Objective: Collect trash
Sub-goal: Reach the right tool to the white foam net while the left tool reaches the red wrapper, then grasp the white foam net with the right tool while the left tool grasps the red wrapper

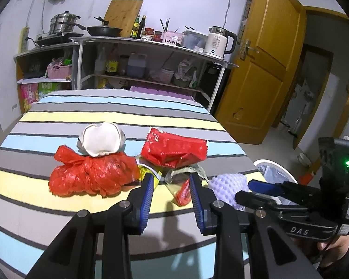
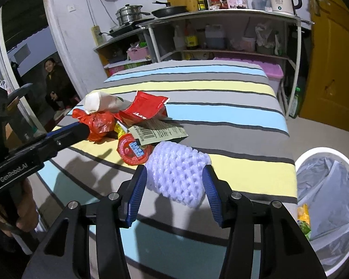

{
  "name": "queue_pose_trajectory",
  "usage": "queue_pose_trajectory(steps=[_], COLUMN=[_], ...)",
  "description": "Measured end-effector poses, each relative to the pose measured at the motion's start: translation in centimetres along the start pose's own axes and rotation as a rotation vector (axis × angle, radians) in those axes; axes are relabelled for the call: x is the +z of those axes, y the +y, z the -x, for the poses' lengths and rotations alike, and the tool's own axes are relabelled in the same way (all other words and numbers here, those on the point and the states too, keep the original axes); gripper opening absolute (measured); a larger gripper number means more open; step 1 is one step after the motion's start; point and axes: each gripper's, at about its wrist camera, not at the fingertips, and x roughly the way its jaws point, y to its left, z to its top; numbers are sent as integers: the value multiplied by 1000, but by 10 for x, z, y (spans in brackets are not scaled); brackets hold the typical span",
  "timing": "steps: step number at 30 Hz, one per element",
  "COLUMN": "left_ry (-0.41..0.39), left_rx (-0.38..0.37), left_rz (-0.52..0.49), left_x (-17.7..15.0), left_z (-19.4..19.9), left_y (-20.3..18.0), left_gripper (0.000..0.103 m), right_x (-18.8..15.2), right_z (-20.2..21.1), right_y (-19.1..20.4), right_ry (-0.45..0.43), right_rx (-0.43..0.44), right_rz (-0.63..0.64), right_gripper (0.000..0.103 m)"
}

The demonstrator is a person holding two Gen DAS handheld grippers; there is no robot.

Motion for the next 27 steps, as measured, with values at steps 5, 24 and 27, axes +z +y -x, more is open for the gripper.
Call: queue_pose_trajectory(steps=[5,24,27], left_ry=[-3,94,112], left_rx=[-21,8,37], left_rz=[5,170,192], left_x=[8,33,33], left_z=[-8,-63,-69], left_y=[2,-2,-1], left_gripper=[44,45,45], right_x=[3,1,0], right_z=[-12,-24,-21], right_y=[0,-17,-14], right_ry=[21,56,47], right_rx=[-10,-7,-15], right_rz=[-7,-78,-61], right_gripper=[51,35,28])
